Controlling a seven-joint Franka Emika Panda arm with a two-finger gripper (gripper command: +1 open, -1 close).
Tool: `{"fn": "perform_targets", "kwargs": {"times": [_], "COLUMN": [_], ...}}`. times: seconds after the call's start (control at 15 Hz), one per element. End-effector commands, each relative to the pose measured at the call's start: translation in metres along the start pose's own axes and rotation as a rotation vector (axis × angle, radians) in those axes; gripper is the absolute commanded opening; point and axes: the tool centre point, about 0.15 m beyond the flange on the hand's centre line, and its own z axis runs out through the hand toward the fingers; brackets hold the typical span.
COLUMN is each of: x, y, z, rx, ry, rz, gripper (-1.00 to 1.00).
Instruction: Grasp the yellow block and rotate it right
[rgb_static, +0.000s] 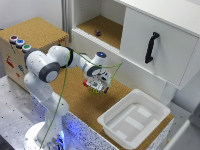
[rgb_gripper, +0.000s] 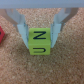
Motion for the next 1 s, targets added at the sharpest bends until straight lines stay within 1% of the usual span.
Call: {"fn": "perform_targets", "kwargs": {"times": [0.0,0.07,0.27,0.47,0.6,0.8,0.93], "x": [-0.002,-0.004,-0.008,-0.008,-0.005,-0.002,0.004], "y": [0.003,0.002,0.006,0.005,0.007,0.019,0.017], "z": [-0.008,-0.012,-0.019,-0.022,-0.026,-0.031,-0.039], "rx": [-0.054,-0.059,-0.044,-0.036,-0.021,0.023,0.029], "ry": [-0.037,-0.032,-0.024,-0.028,-0.046,-0.044,-0.027], "rz": [0.011,0.006,0.019,0.004,0.020,0.139,0.253], "gripper": [-1.00,-1.00,-1.00,-1.00,-1.00,-1.00,-1.00]}}
